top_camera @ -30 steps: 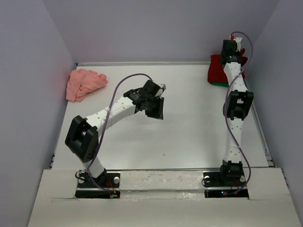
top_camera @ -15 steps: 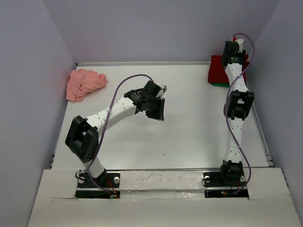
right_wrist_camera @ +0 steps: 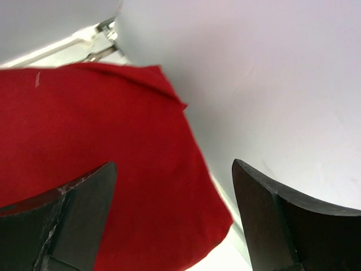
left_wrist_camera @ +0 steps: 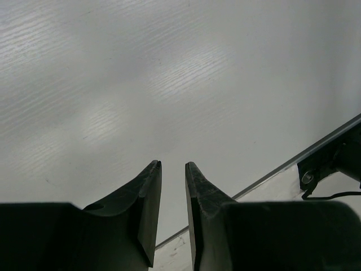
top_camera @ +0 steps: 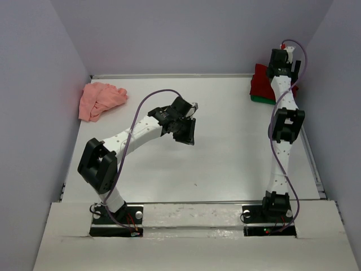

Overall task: Fold and stack the t-shirts
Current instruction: Put the neatly folded tshirt into the corner of the board with the right arm

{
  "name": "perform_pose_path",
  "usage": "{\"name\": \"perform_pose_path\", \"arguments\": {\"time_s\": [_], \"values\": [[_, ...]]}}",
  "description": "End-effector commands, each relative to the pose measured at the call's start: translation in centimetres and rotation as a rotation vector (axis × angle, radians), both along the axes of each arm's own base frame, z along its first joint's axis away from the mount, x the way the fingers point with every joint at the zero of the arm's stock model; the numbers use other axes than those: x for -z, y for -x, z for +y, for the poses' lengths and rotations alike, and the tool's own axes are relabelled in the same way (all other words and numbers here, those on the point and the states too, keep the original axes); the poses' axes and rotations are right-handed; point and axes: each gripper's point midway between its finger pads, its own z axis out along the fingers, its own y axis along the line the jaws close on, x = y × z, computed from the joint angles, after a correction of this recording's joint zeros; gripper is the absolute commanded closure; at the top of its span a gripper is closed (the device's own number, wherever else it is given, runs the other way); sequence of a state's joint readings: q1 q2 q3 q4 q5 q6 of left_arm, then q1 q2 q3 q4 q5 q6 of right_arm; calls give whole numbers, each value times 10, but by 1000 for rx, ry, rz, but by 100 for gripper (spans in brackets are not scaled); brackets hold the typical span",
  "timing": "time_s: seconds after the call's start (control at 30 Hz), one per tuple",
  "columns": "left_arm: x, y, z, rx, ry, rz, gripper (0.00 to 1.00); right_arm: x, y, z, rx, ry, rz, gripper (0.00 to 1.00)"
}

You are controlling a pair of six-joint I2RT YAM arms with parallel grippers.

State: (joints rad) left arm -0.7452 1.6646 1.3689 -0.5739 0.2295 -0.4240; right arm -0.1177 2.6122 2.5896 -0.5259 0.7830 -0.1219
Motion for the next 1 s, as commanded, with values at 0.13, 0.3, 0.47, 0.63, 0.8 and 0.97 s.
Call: {"name": "perform_pose_path", "arguments": {"time_s": [0.13,0.3,0.47,0.63,0.8,0.97], "values": [[-34,-29,-10,-56,-8,-93,67,-71,19,60,-121,-330,-192,46],[-54,-60,-35,-73,22,-135,67,-61,52,129,-236,-678,-127,100],[-75,-99,-62,-77,36,-197,75,-56,102,174,-316,-763,-61,100],[-91,-111,-89,-63,115,-187,100,-63,143,171,-314,-732,-47,100],[-94,-112,-89,-95,152,-200,100,-86,167,190,-409,-858,-104,100],[-98,-115,-81,-124,133,-230,100,-78,170,199,-405,-914,-50,100]]}}
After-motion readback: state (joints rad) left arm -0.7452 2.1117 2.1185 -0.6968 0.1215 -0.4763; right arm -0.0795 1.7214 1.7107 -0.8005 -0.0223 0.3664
